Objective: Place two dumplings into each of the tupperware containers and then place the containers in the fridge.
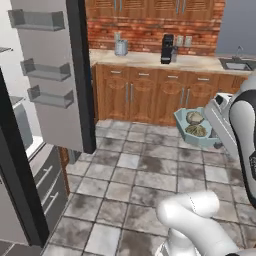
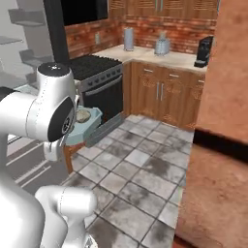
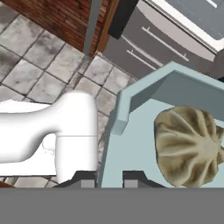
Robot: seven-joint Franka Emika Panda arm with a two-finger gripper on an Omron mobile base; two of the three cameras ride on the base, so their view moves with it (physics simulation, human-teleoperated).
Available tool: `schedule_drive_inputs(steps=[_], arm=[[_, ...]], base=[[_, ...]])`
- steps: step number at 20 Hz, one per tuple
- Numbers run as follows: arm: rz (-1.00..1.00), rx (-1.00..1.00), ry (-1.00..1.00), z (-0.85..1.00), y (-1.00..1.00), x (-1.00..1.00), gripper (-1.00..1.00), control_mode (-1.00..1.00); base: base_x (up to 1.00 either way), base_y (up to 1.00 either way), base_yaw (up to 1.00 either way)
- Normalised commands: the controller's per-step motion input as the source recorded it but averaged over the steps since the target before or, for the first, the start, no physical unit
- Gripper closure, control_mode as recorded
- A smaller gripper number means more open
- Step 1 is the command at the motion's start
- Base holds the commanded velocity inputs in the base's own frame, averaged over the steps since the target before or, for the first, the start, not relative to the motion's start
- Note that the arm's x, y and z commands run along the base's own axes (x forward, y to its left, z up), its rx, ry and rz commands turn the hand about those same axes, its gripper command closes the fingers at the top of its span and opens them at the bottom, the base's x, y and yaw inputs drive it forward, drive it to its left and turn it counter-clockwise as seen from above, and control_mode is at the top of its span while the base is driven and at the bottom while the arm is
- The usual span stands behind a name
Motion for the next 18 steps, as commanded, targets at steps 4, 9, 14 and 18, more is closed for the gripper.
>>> schedule_drive_inputs(steps=[4, 9, 14, 18], arm=[[0.0, 0.0, 0.0, 0.0, 0.0, 0.0, 1.0, 1.0], [0.0, 0.0, 0.0, 0.0, 0.0, 0.0, 1.0, 1.0], [0.0, 0.0, 0.0, 0.0, 0.0, 0.0, 1.0, 1.0], [0.0, 0.0, 0.0, 0.0, 0.0, 0.0, 1.0, 1.0]], base=[[0.37, -0.24, 0.79], [0.47, -0.35, 0.64], [0.48, -0.38, 0.5], [0.58, -0.37, 0.65]])
